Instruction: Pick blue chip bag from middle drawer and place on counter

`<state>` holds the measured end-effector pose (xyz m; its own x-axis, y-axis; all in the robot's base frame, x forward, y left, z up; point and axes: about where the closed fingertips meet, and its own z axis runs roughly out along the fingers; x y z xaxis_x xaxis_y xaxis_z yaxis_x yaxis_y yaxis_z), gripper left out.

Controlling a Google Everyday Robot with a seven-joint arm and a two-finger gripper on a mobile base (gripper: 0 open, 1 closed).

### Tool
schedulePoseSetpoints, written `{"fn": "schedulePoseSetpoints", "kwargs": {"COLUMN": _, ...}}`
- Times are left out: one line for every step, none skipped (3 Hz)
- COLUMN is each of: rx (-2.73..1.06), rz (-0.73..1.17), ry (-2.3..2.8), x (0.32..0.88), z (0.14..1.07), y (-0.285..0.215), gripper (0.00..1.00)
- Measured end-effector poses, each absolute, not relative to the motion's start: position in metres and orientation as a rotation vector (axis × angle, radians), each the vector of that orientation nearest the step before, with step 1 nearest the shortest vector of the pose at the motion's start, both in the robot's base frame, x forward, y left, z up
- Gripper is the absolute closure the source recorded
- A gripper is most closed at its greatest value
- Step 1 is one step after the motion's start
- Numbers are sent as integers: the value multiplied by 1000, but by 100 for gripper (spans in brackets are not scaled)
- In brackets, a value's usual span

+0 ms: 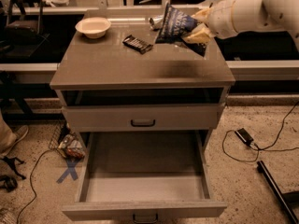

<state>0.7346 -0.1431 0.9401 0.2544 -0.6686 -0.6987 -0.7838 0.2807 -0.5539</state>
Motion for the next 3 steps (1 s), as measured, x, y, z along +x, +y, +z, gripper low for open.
{"fn": "schedulePoseSetpoints", "kwargs": {"rx": -1457, "rz": 168, "ry": 1509, "x": 746, "z": 926, "y": -132, "gripper": 27}}
{"fn": "schedulePoseSetpoints", "kwargs": {"rx": -1471, "rz": 187, "ry": 1531, "x": 749, "z": 919, "y": -127, "gripper": 4}}
{"fn": "schedulePoseSetpoints", "kwargs": {"rx": -1474, "rz": 191, "ry": 1535, "x": 749, "z": 918, "y": -127, "gripper": 0}}
